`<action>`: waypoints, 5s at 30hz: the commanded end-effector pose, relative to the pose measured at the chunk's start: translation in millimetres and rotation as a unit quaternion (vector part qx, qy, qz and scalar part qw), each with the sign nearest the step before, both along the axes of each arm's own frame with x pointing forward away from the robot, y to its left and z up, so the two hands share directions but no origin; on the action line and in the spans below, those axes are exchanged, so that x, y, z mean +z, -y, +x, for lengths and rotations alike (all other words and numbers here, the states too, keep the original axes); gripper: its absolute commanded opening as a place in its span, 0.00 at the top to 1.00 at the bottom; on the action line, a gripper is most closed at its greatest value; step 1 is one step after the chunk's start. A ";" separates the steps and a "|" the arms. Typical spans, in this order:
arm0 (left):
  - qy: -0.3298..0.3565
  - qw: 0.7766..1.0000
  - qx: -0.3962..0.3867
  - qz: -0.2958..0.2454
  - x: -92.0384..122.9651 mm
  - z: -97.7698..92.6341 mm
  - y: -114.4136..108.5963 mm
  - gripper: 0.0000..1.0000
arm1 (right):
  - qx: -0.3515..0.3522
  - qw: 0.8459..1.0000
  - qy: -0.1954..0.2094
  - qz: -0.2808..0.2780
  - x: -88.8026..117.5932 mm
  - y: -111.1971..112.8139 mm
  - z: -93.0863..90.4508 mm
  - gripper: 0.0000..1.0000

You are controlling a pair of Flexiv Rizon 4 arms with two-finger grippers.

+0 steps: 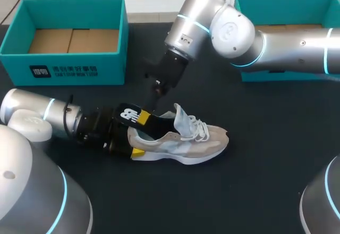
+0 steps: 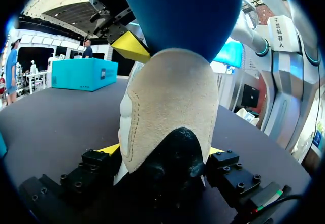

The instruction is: Take the shoe out of the shoebox, open the shoe tongue, remove and reinsert the insole, then place the shoe into the shoebox

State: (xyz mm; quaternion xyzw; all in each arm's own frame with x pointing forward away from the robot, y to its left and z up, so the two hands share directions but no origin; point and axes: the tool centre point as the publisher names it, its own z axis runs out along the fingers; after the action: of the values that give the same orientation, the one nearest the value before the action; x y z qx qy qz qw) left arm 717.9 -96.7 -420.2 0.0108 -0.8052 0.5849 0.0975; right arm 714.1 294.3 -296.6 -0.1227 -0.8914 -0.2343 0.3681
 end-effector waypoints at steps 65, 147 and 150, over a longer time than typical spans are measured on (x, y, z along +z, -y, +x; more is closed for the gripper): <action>0.000 1.000 0.001 0.000 -6.4 0.4 1.3 1.00 | -0.080 0.973 -0.052 0.211 101.6 -66.5 54.7 1.00; 0.000 1.000 0.001 0.000 -6.4 0.4 1.3 1.00 | -0.338 0.892 0.117 0.276 303.9 51.1 125.5 1.00; 0.000 1.000 0.001 0.000 -6.4 0.4 1.3 1.00 | -0.359 0.884 0.117 0.276 309.2 71.5 133.0 1.00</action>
State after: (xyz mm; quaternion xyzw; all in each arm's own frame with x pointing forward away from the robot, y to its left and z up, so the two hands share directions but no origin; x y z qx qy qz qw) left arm 717.9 -96.7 -420.3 0.0108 -0.8052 0.5849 0.0975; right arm 853.5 249.0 6.4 -0.2903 -0.7226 -0.6023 0.1757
